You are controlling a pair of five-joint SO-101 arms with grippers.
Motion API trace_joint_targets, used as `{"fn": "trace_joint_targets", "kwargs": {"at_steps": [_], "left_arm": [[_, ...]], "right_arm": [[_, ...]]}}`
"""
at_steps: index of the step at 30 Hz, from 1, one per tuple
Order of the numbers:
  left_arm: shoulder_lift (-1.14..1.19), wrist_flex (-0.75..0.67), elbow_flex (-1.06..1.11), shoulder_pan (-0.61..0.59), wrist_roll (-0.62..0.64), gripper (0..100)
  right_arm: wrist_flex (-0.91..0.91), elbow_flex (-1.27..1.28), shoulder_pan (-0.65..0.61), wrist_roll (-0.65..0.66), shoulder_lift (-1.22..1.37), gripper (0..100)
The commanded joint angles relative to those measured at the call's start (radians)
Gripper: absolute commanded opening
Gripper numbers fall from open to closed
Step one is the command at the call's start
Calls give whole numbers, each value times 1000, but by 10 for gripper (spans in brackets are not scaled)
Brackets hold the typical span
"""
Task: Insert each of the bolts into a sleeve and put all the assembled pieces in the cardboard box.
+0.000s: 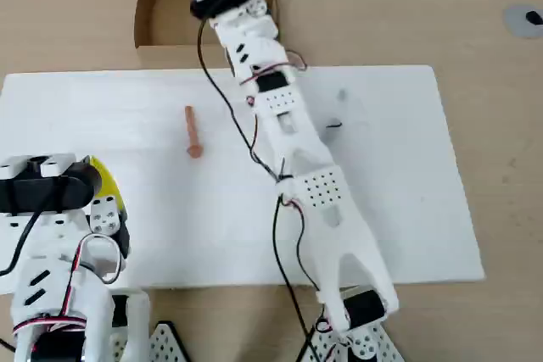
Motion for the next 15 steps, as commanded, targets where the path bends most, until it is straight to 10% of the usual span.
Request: {"fn": "trace_joint_targets", "kwargs": {"at_steps": [1,15], "left_arm": [[-1,2,-43,-11,6,9],[-1,2,-46,-12,6,9]], "right_arm": [[34,-145,16,15,27,19],[356,-387,15,-89,54,250]]}}
